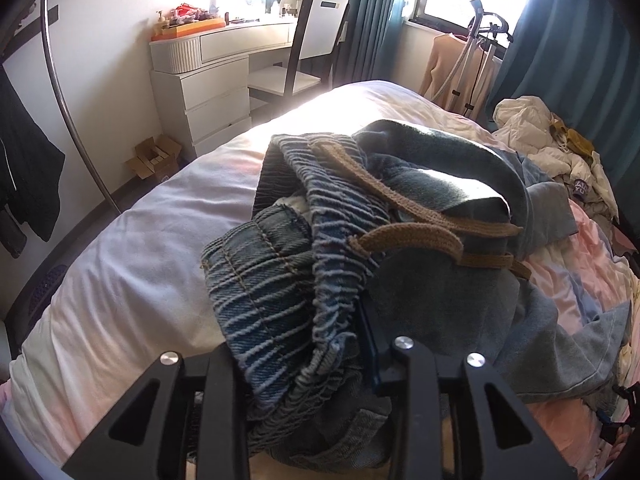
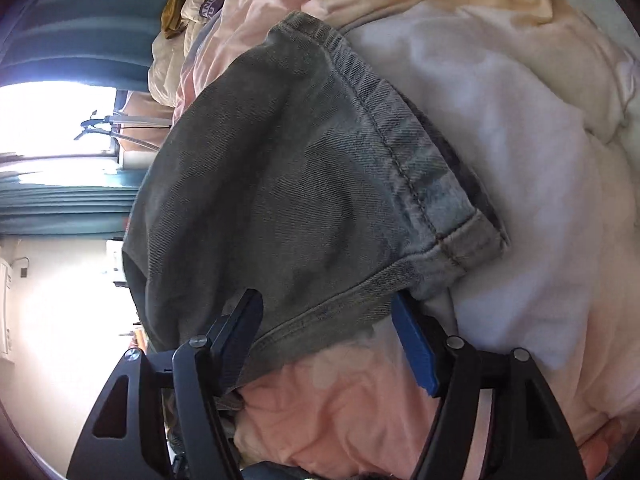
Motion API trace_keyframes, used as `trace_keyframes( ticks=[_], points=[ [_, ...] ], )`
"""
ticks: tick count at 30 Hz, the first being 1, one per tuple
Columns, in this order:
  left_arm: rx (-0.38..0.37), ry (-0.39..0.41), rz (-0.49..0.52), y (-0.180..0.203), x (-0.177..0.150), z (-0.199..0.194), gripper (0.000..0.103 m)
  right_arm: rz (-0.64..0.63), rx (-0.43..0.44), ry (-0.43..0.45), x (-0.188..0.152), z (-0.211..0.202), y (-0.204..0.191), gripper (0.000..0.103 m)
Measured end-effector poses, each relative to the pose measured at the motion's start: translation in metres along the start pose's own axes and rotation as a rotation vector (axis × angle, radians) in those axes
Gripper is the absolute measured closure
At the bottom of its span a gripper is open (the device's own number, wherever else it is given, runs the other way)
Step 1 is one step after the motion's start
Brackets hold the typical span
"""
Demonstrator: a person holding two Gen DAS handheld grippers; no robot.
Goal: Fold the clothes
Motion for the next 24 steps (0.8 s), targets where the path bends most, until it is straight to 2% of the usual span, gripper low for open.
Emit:
trace_keyframes(
  ticks=[1,3,7,9,12,14,16,18,19,20,21,22,24],
  points=[
    [-0.017,0.009,-0.023,-0.002,0.006,-0.001,0.080,0.004,-0.014,0.002,-0.003,0.001,0.001,0.047],
    [-0.051,0.043,-0.055,-0.005,0.023,-0.007,0.082,0.017,0.019,-0.011,-0.016,-0.007,-0.002,0.047],
    [-0.093,0.056,-0.174,-0.029,0.069,0.009,0.083,0.005,0.032,-0.090,-0.041,0.002,-0.006,0.039],
    [-0.123,0.009,-0.237,-0.040,0.082,0.038,0.083,0.010,0.049,-0.125,-0.050,0.015,-0.009,0.039],
    [-0.199,-0.080,-0.308,-0.053,0.081,0.084,0.083,-0.002,0.077,-0.091,-0.050,0.025,-0.021,0.039],
    [-0.232,-0.147,-0.345,-0.061,0.068,0.104,0.079,-0.027,0.076,-0.055,-0.048,0.027,-0.028,0.040],
    [-0.309,-0.195,-0.411,-0.070,0.054,0.110,0.076,-0.034,0.082,-0.030,-0.049,0.027,-0.034,0.042],
    [-0.374,-0.197,-0.441,-0.079,0.049,0.104,0.074,-0.041,0.076,-0.005,-0.051,0.027,-0.039,0.055],
    [-0.376,-0.196,-0.426,-0.082,0.049,0.099,0.070,-0.048,0.064,0.008,-0.052,0.026,-0.041,0.060],
    [-0.379,-0.195,-0.410,-0.085,0.048,0.093,0.060,-0.058,0.051,0.019,-0.053,0.026,-0.043,0.071],
    [-0.378,-0.190,-0.396,-0.088,0.048,0.087,0.055,-0.069,0.040,0.030,-0.054,0.026,-0.045,0.086],
    [-0.362,-0.169,-0.387,-0.095,0.050,0.080,0.050,-0.083,0.044,0.044,-0.056,0.023,-0.050,0.091],
    [-0.330,-0.123,-0.389,-0.114,0.059,0.067,0.040,-0.113,0.053,0.074,-0.061,0.017,-0.060,0.095]
  ],
)
Point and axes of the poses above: each gripper's, at about its wrist camera, not at the fingertips, and z roughly the way its jaws point, y to its right, x to its top, the point moved 7 cm from there along z, roughly the way its jaws point, and after that the axes turned 7 degrees about y, right-handed, at the moved point
